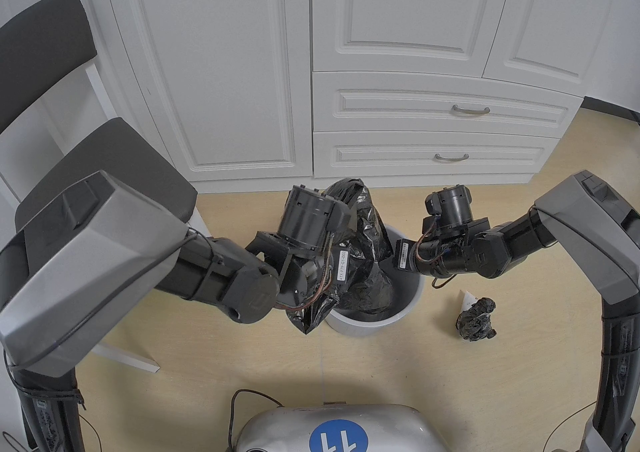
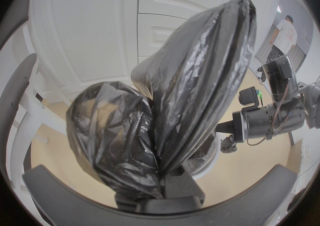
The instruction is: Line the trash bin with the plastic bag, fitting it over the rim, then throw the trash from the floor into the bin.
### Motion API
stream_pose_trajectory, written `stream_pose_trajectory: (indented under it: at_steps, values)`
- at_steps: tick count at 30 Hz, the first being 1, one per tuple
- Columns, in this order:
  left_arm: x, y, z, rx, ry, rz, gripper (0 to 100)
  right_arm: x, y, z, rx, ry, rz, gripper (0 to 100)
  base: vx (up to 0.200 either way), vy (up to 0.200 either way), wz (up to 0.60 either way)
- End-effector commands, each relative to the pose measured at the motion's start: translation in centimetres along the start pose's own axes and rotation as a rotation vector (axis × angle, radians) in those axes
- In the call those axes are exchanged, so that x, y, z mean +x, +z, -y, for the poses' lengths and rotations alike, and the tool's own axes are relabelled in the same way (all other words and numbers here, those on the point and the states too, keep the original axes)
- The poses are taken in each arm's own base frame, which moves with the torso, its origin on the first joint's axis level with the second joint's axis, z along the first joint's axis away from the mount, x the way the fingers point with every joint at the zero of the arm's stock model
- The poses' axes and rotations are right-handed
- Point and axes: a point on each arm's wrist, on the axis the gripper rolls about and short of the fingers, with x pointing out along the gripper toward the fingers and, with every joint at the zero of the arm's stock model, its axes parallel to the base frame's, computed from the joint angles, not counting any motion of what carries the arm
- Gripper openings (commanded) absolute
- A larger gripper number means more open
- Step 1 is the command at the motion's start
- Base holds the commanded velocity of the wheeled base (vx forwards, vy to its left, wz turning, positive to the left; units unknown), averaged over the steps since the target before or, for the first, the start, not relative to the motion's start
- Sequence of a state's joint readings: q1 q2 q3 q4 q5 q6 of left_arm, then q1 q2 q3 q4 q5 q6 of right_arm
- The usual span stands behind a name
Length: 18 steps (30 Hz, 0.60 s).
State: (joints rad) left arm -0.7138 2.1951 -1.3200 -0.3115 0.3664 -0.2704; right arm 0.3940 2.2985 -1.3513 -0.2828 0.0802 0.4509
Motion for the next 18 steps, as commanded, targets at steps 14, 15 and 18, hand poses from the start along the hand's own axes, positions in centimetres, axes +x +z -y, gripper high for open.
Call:
stream_pose_trajectory:
  at_steps: [14,15,18]
  values:
    - [4.5,-1.5,4.4,-0.003,-0.050,-0.003,0,-4.7,2.8,1.9,-0.038,-0.027,0.085,0,0.000,0.000,0.00]
    - [4.5,-1.5,4.4,-0.006,-0.050,-0.003,0,-4.8,2.6,2.0,-0.050,-0.029,0.082,0,0.000,0.000,0.00]
    - [4.5,-1.4,4.5,-0.019,-0.051,0.001,0,-5.0,2.5,2.0,-0.071,-0.026,0.090,0,0.000,0.000,0.00]
